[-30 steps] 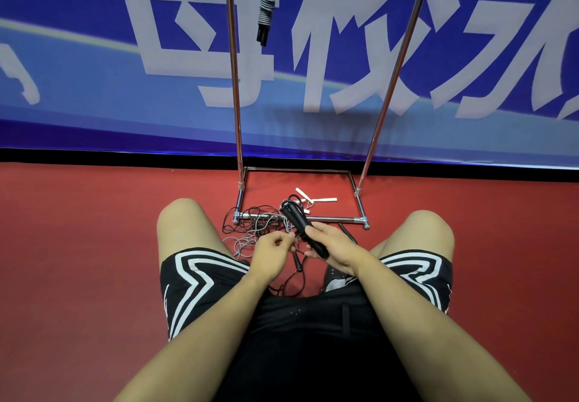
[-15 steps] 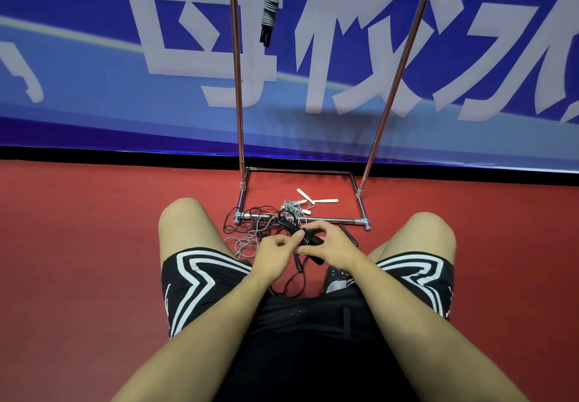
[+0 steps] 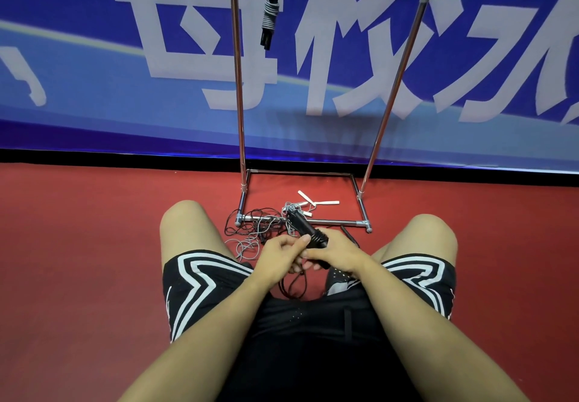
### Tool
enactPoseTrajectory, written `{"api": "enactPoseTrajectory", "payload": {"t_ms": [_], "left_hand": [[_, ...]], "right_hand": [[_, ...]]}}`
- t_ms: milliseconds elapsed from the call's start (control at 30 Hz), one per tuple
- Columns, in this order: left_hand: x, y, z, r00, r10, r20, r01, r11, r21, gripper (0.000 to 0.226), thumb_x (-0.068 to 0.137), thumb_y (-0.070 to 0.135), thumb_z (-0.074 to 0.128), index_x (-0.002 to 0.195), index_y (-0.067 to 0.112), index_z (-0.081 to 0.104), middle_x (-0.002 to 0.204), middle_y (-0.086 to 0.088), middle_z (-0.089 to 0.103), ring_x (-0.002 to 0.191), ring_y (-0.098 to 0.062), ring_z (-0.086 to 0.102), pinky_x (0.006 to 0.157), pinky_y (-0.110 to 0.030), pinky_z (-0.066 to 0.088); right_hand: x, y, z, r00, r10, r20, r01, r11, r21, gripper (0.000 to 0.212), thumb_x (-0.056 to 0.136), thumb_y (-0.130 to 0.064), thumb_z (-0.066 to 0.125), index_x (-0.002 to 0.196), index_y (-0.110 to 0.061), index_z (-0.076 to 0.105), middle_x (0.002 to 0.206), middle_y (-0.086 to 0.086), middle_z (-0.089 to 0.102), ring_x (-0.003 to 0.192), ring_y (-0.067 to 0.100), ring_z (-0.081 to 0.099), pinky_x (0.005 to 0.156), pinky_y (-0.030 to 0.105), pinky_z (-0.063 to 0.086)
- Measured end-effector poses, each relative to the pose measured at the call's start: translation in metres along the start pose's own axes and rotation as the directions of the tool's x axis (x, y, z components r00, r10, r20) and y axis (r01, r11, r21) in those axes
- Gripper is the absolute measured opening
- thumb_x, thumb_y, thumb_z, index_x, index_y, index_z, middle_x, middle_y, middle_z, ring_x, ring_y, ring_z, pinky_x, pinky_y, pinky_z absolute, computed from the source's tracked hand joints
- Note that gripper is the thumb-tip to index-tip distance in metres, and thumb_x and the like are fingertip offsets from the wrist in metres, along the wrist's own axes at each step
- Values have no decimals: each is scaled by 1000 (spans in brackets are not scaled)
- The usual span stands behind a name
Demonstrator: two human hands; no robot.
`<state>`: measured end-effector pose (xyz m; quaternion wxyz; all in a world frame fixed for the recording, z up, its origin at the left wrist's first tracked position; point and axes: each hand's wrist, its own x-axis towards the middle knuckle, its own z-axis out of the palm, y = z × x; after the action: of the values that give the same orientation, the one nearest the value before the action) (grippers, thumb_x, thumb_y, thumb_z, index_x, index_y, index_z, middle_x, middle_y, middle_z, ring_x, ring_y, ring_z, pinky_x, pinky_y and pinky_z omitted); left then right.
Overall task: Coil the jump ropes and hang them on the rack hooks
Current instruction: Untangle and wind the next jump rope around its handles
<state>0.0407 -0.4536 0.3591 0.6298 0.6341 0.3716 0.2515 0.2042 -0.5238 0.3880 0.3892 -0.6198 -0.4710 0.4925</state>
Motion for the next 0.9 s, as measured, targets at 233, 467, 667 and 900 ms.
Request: {"api": "enactPoseTrajectory", "payload": {"t_ms": [233, 467, 667, 900], "left_hand": [[4, -7, -4, 997, 23, -69, -12, 987, 159, 49, 99, 50, 60, 68, 14, 67, 54, 5, 38, 49, -11, 32, 52, -27, 28], [4, -6, -1, 1000, 10, -26, -8, 997, 77, 23, 107, 23, 52, 96, 15, 72, 57, 14, 57, 48, -2, 47, 54, -18, 40], [9, -12, -2, 997, 3, -74, 3, 996, 89, 28, 106, 23, 52, 94, 10, 73, 78, -5, 74, 60, -20, 48, 61, -29, 43], [8, -7, -3, 994, -51, -94, 59, 995, 86, 30, 107, 16, 46, 91, 13, 72, 82, -2, 79, 57, -11, 55, 59, -24, 42]], "right_hand": [[7, 7, -9, 988, -58, -145, 56, 998, -23, 32, 86, -21, 83, 113, -20, 65, 80, -4, 71, 73, 13, 65, 73, 31, 54], [10, 4, -2, 994, 87, -66, -59, 938, 341, 45, 107, -41, 48, 129, -3, 60, 93, 12, 69, 65, 16, 56, 60, 28, 45], [12, 8, -1, 989, 145, -24, -123, 907, 404, 43, 110, -31, 40, 129, 2, 59, 100, 13, 72, 75, 18, 59, 71, 29, 49], [12, 11, -2, 994, 64, -93, -53, 991, 120, 31, 105, -32, 57, 130, -16, 64, 122, 3, 72, 113, 16, 65, 102, 30, 47]]}}
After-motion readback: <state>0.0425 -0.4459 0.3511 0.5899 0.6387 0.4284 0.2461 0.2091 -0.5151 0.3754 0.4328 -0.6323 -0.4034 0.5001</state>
